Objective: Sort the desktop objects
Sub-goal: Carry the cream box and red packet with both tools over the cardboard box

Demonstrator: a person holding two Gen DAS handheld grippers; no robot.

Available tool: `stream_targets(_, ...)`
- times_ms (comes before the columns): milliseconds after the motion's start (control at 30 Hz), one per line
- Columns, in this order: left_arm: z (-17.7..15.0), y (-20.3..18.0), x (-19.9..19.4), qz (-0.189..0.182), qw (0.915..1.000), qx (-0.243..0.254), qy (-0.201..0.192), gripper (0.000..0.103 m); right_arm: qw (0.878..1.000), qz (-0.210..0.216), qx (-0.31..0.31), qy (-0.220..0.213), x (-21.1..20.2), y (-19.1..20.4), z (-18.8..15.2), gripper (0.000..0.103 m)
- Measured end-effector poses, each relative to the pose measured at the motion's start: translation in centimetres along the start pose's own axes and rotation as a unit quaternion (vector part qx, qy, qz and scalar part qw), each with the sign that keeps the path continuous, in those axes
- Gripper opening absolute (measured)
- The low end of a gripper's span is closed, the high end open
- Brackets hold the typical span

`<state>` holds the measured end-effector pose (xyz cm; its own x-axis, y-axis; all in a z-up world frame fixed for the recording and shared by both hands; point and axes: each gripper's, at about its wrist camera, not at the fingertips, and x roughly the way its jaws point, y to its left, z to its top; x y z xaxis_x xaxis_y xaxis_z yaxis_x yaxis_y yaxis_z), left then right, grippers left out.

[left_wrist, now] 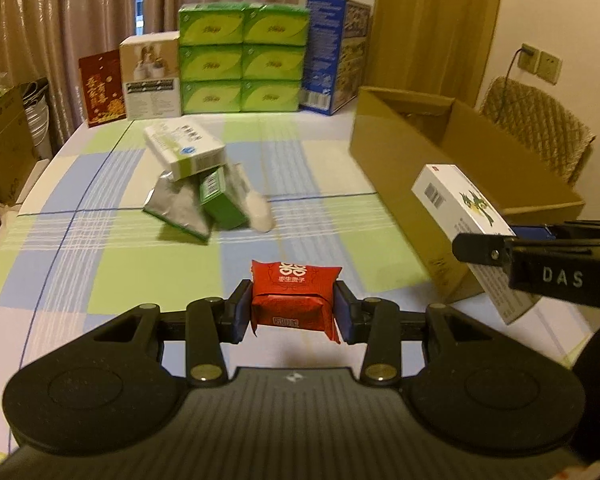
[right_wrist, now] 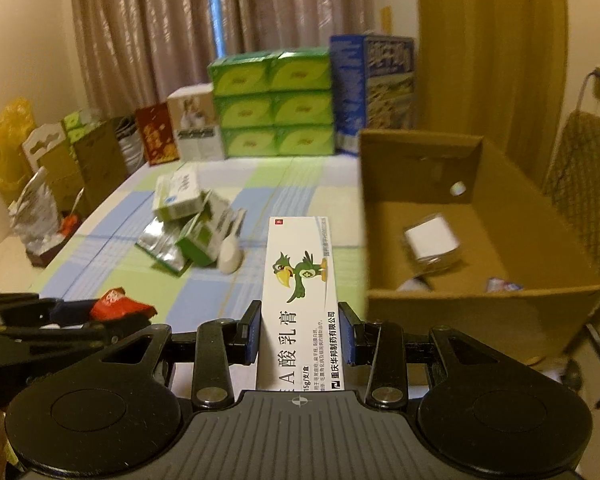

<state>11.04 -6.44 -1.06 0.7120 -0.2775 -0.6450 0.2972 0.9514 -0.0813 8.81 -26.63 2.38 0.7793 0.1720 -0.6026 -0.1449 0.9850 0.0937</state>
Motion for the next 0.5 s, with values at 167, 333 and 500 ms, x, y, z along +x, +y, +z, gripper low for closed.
stream_targets(167, 1.4, -2.8, -1.0, -0.018, 0.9997, 0.012, -0.013, 0.037, 1.0, -0.016, 0.009, -0.02, -2.1, -2.3, 1.0, 0.035)
stream_targets(333, 3.0, -5.8, -1.5, -0.035, 0.9986, 0.031, -0.026, 0.037, 0.998, -0.037, 0.022, -0.036, -3.7, -4.7, 1.6, 0.035)
stream_targets(500, 4.5, -8.5, -1.5, -0.05, 0.9969, 0.05, -0.034, 0.037, 0.996, -0.062, 0.04, -0.047, -4.7, -7.9, 2.1, 0.035)
